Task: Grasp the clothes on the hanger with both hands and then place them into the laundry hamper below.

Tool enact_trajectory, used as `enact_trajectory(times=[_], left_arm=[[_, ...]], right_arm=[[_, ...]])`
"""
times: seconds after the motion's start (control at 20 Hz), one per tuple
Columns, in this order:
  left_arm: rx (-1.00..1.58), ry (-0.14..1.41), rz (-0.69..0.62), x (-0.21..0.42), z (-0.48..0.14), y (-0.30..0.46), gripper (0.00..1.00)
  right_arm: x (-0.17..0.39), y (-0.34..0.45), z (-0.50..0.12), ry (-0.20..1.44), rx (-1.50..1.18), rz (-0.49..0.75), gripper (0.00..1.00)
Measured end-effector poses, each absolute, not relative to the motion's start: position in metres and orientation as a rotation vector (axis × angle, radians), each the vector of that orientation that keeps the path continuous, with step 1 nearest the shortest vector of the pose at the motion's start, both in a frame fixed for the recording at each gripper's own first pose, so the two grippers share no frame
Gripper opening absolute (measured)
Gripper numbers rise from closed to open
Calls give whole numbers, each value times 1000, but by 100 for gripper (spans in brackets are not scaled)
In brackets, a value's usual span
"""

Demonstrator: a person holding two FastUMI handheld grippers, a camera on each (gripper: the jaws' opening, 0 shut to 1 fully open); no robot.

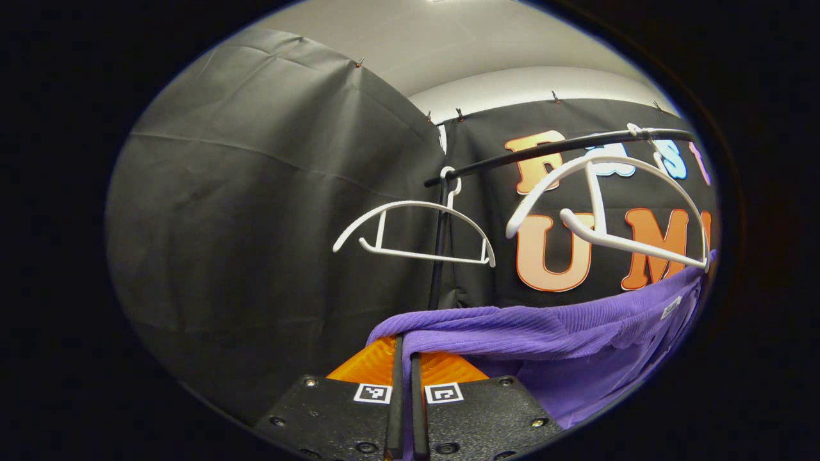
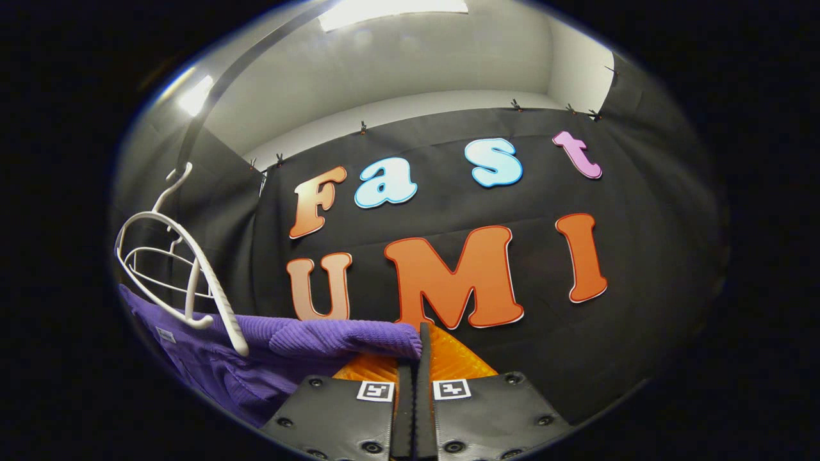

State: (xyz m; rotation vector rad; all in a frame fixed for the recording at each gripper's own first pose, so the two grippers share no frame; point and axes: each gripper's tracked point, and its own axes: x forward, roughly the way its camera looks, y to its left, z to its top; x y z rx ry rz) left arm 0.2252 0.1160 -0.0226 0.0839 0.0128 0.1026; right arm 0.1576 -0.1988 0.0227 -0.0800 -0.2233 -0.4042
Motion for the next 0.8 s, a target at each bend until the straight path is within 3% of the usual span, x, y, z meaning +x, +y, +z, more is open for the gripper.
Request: enact_trajectory(times=[0.35, 0.8], left_arm=[[91, 88, 84, 192, -60, 115, 5], [90, 151, 40, 147, -75, 105, 5]], right_arm=[[121, -202, 6, -179, -230, -430, 9], [81, -195, 7, -115, -137, -365, 9]])
